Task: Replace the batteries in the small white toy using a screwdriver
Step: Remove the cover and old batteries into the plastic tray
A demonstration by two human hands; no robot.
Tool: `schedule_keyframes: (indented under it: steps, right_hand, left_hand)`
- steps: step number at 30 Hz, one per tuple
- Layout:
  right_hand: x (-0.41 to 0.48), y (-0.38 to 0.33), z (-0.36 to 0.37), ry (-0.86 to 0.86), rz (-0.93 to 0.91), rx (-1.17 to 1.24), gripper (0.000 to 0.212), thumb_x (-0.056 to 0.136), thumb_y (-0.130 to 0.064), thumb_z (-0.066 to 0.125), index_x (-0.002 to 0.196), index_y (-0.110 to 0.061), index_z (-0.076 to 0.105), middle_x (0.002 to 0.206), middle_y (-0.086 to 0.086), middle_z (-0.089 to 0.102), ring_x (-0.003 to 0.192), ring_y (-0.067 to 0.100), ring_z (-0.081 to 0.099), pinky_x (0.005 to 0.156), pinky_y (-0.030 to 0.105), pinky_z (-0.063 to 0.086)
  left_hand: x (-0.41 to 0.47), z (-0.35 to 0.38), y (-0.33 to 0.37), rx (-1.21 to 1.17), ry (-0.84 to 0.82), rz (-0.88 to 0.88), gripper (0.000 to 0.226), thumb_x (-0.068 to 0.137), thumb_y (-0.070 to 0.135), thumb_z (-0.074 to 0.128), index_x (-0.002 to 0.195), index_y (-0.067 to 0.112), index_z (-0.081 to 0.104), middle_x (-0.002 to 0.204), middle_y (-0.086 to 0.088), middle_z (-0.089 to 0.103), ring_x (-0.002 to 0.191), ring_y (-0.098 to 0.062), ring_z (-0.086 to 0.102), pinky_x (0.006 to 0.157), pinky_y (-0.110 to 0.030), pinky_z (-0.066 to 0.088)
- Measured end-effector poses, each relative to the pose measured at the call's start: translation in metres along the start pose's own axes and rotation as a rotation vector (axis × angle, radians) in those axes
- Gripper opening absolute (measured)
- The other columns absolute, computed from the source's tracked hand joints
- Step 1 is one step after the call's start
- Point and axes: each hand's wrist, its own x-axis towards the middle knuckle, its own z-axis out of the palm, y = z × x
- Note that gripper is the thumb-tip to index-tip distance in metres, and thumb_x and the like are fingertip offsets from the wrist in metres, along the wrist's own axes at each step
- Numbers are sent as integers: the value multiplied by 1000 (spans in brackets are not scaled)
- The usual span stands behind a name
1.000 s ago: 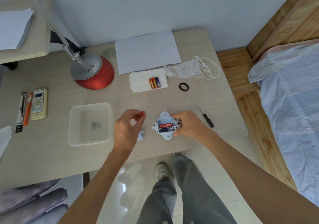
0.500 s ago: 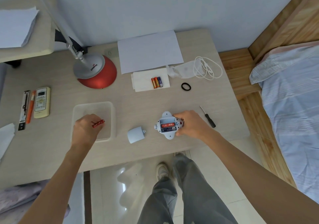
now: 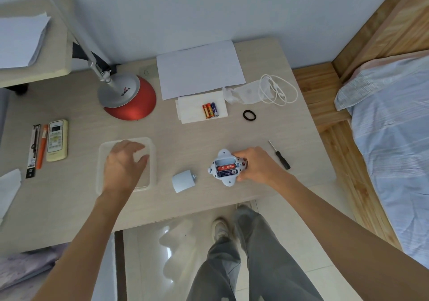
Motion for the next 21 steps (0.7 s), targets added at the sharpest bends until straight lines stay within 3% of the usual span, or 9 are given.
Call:
schedule_keyframes:
  steps: [3, 6, 10, 12, 15, 17, 21]
  right_hand:
    - [-1, 0, 1, 4, -3, -6, 42, 65, -19, 96, 102, -27, 79, 81, -9, 77, 74, 7, 73, 73, 40, 65]
    - [-1, -1, 1, 1, -1, -14, 41, 65, -19, 96, 102, -27, 78, 81, -9, 77, 74, 6, 73, 73, 39, 65]
    - [0, -1, 2, 1, 5, -17, 39, 64, -18, 95, 99, -26, 78, 80, -9, 77, 72, 7, 73, 71, 39, 64]
    - [0, -1, 2, 1, 10, -10, 41, 65, -16, 95, 101, -26, 79, 79, -9, 76, 71, 7, 72, 67, 32, 60]
    - [0, -1, 2, 6, 16, -14, 43, 66, -17, 94, 105, -26, 79, 77, -10, 74, 69, 5, 69, 63, 22, 49]
    - [1, -1, 3, 13, 4, -28, 42, 67, -20, 94, 106, -27, 78, 76, -12, 72, 67, 4, 67, 62, 20, 46]
    - [-1, 3, 6, 28, -15, -32, 45, 67, -26, 95, 108, -27, 77, 81, -9, 76, 70, 7, 69, 66, 29, 58]
  left_hand:
    - [6, -3, 42, -60, -2, 224, 35, 78, 13, 91, 110, 13, 77, 108, -6, 70, 103, -29, 67, 87, -44, 58]
    - [7, -1, 78, -92, -61, 331, 40, 79, 20, 92, 116, 16, 76, 114, -4, 68, 108, -27, 65, 88, -44, 58]
    - [-10, 15, 122, -86, -276, 516, 60, 81, 34, 89, 135, 19, 67, 135, -3, 61, 128, -24, 57, 101, -41, 56]
    - [-19, 30, 135, 3, -380, 603, 75, 80, 39, 89, 145, 23, 56, 147, -2, 51, 134, -22, 51, 100, -36, 54]
    - [-27, 53, 139, 21, -470, 551, 94, 78, 47, 89, 155, 26, 40, 155, -1, 38, 138, -20, 45, 98, -34, 55]
    - [-30, 67, 137, -88, -508, 448, 99, 77, 46, 90, 158, 26, 36, 153, 1, 39, 135, -19, 46, 101, -36, 56]
    - [-36, 94, 133, -322, -541, 297, 93, 76, 39, 93, 155, 36, 43, 139, 4, 51, 123, -12, 53, 104, -31, 52]
